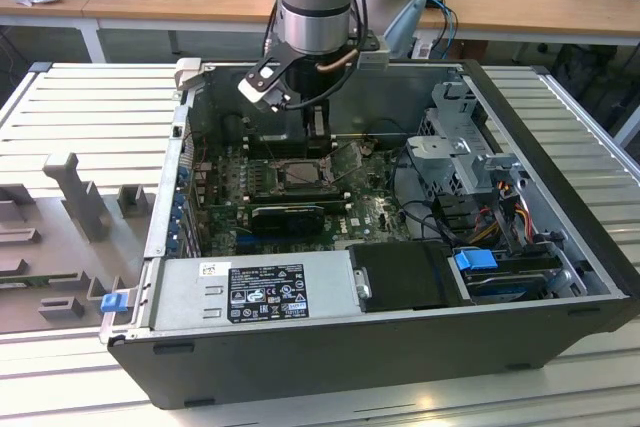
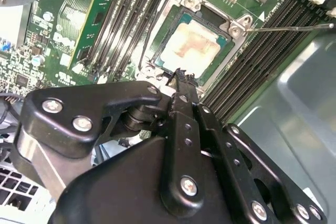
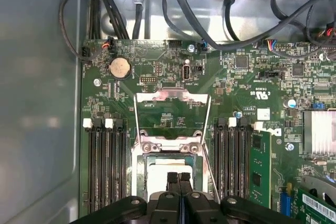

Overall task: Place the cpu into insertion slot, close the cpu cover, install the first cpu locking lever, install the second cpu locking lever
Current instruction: 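Close the cpu cover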

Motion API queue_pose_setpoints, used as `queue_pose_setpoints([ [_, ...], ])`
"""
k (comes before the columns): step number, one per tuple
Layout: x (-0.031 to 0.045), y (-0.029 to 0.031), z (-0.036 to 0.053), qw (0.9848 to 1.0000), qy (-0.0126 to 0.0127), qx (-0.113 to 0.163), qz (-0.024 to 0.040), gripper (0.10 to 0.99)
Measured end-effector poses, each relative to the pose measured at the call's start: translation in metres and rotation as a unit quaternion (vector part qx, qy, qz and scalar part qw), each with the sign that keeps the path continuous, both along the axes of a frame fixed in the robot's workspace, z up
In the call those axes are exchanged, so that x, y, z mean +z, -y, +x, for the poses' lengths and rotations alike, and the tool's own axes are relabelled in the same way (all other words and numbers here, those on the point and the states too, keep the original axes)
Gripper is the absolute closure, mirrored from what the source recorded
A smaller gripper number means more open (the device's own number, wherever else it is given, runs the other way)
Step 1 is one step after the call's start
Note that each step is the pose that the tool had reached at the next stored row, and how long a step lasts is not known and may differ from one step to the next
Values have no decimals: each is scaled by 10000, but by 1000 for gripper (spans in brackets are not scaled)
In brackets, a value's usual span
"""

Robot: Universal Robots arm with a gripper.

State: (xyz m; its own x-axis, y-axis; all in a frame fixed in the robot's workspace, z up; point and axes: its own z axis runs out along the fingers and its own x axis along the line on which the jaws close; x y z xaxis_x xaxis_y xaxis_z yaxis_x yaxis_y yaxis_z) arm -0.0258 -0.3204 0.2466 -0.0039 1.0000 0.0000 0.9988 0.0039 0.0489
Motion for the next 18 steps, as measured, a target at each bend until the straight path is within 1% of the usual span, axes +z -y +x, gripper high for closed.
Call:
queue_pose_setpoints([
  [3, 1, 0, 61, 10000, -1, -1, -6, 980],
  [6, 7, 1, 67, 10000, -2, -1, -13, 980],
  [9, 86, 0, 68, 10000, 0, -1, -11, 980],
  [10, 134, 0, 68, 10000, 0, -1, -12, 980],
  [12, 154, 0, 79, 10000, 0, 0, -10, 980],
  [14, 154, 1, 177, 10000, 0, -2, -11, 980],
  [17, 151, 0, 242, 10000, -1, -1, -11, 980],
  [18, 150, 0, 293, 10000, -1, -1, -12, 980],
])
